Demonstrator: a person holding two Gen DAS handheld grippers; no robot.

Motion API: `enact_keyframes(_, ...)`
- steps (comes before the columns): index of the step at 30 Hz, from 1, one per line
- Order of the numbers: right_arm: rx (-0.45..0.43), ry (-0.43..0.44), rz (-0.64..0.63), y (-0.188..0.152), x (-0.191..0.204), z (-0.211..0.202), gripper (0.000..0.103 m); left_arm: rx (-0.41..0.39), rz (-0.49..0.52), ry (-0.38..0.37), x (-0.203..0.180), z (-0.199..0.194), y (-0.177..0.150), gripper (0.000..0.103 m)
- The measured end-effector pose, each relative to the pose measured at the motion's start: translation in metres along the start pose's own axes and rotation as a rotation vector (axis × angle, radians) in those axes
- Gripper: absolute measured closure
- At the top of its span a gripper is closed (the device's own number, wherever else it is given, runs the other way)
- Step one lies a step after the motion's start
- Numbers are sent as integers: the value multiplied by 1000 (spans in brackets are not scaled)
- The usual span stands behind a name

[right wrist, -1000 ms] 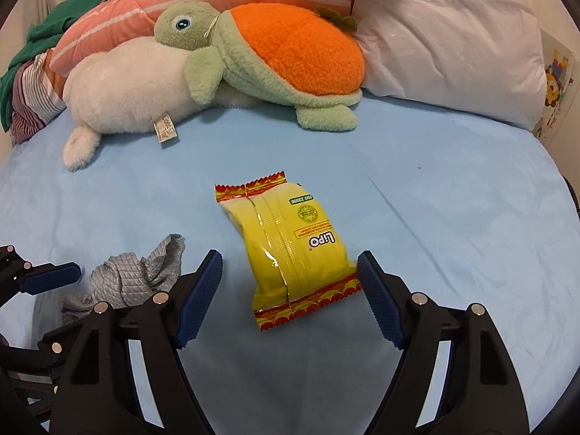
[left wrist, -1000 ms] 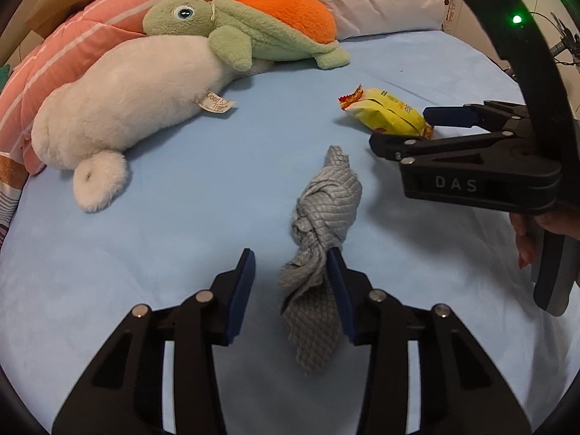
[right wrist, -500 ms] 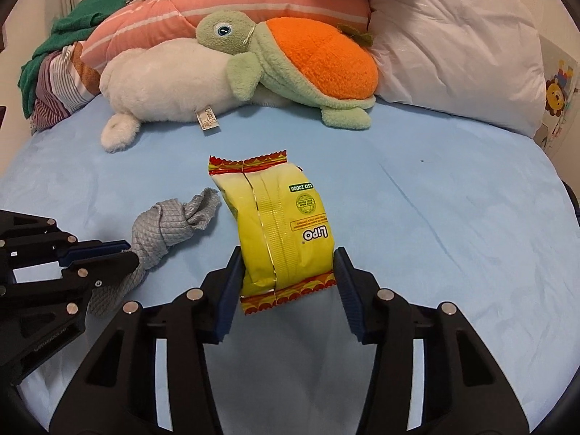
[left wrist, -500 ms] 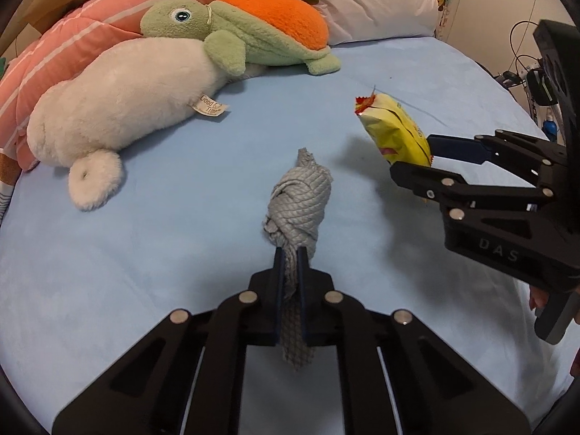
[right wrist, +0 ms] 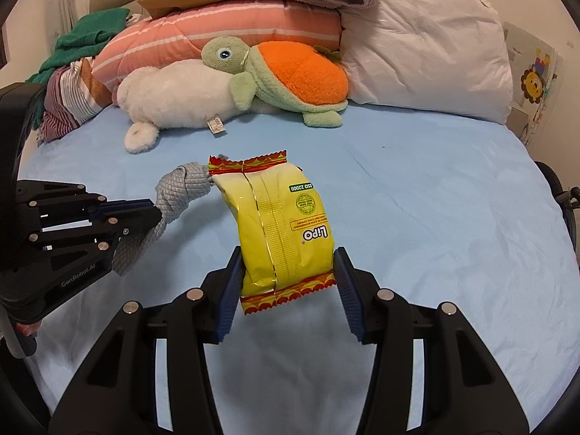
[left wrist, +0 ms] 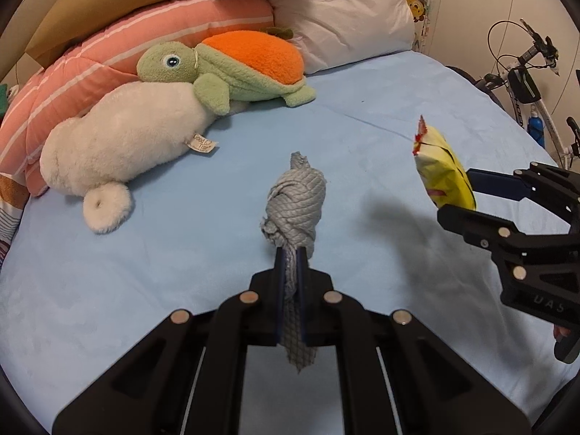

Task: Collect trash
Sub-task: 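Carry the grey cloth and yellow snack bag with both grippers to the grey bin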

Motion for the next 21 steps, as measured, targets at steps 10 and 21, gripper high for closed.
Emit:
enact_keyframes(10,-56,-39,29,-23,11,-96,56,-95,59,-39,-27,-65,-1,97)
enact_keyframes(21,-156,-129,70,-73,30,-242,56,-209,174,-141,-86,-177,-28,96)
Point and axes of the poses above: each gripper's, at about its wrist camera, not at the fingertips, and z roughly the way its jaws point, x to its left, y to its top, the point moved 9 cm from there along z, roughly the way its jaws point, and after that the axes turned 6 degrees about y, right-handed, at the moved point
